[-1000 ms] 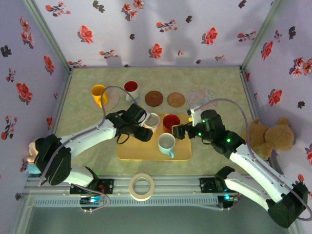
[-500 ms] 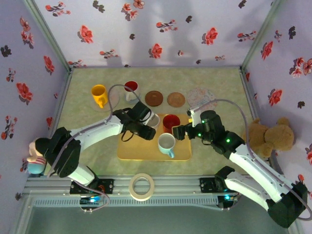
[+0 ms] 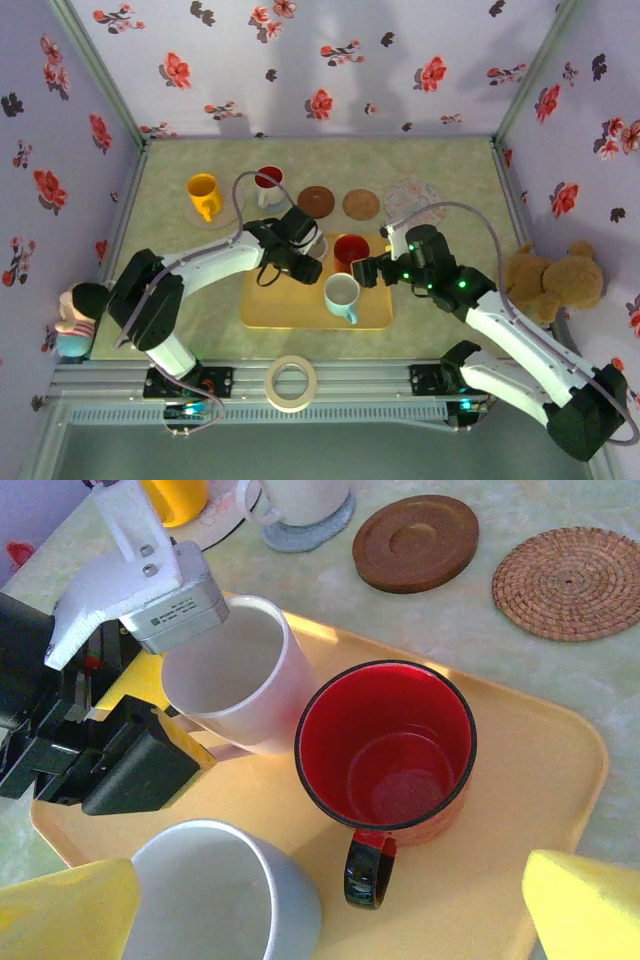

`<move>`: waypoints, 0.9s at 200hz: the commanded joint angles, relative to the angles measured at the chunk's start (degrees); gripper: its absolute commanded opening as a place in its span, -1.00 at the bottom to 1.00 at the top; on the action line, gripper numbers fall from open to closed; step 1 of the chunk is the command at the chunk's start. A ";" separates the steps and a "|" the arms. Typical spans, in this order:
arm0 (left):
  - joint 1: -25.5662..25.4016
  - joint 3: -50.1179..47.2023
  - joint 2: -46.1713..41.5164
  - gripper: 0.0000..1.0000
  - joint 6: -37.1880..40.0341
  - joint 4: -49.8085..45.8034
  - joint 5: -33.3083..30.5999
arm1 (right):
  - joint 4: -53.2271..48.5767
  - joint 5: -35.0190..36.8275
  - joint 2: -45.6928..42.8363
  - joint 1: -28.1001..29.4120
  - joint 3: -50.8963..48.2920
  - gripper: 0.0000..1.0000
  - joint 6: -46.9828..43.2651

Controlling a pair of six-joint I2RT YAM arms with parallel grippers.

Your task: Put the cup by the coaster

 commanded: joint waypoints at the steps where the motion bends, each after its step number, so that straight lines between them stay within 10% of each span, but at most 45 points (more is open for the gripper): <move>1: -0.48 2.14 1.07 0.12 0.28 -1.17 0.59 | 1.32 0.14 0.56 0.13 1.01 0.99 -0.30; 180: -0.48 2.50 2.53 -0.28 0.65 -1.06 -2.46 | 1.37 -0.56 3.59 0.12 2.41 0.99 -1.61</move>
